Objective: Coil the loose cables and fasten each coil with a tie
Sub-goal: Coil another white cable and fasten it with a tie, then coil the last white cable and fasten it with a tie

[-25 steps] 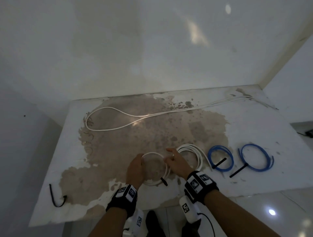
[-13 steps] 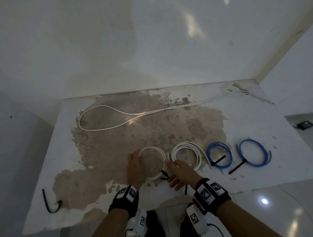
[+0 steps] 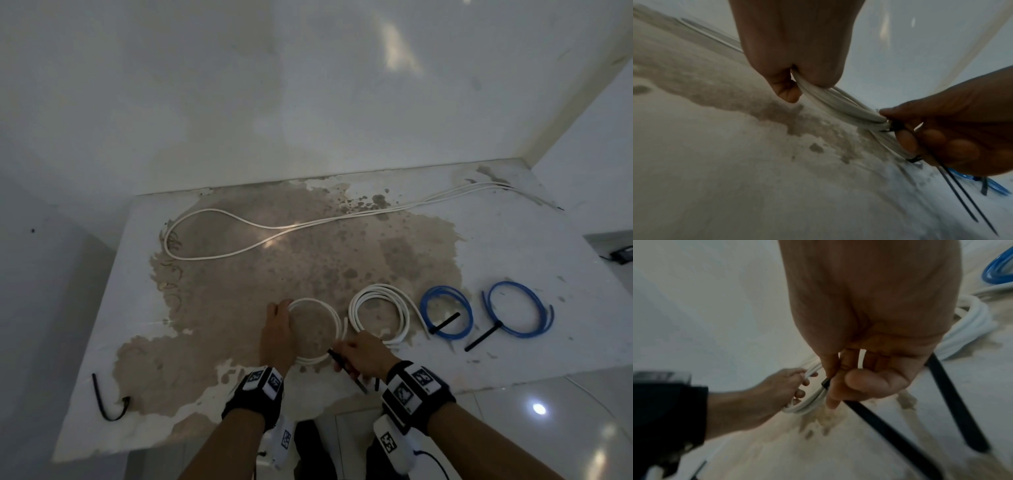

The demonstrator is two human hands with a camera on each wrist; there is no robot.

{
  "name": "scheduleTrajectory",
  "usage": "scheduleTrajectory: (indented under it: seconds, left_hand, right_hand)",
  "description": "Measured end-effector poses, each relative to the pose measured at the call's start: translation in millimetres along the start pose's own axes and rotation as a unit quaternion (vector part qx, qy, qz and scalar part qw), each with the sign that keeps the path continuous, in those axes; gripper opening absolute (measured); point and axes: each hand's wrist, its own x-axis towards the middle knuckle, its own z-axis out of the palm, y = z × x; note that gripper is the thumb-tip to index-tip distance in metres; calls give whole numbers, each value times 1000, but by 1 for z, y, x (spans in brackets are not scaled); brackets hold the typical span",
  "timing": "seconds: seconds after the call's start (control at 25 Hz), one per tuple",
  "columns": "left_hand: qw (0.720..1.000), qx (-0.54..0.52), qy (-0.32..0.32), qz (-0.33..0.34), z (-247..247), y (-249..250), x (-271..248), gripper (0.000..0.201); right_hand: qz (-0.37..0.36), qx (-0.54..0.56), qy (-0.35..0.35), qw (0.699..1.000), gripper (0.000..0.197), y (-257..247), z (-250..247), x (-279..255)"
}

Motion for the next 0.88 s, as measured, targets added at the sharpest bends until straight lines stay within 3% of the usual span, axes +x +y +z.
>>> scheduleTrajectory:
  seconds: [0.12,0.28,0.44,0.64,0.72,0.8,0.88]
  left_hand:
    - [996,70,-49,29,14,-5,-1,46]
    - [983,117,-78,119,17,-4,-10,69]
    - [982,81,-48,166,9,-10,-17,56]
    - [992,61,1,114,-11,-22,-17,48]
    - [989,69,6,127,-15,-13,-13,46]
    - [981,99,-20,167,-11,-9,-11,45]
    - [967,122,-84,207,1,-1,-9,53]
  right_hand:
    - [47,6,2,999,49,12,12,4]
    - [-9,-147,123,981,53,17,20,16]
    - [-23,-174,131,976,50,11,20,20]
    - [-38,-124,114,985,55,11,4,15]
    - [-47,-76,107,990,55,5,-18,3]
    - [-47,2,111,993,47,-4,-57,-10]
    - [-52,78,165,982,38,-9,-112,-20]
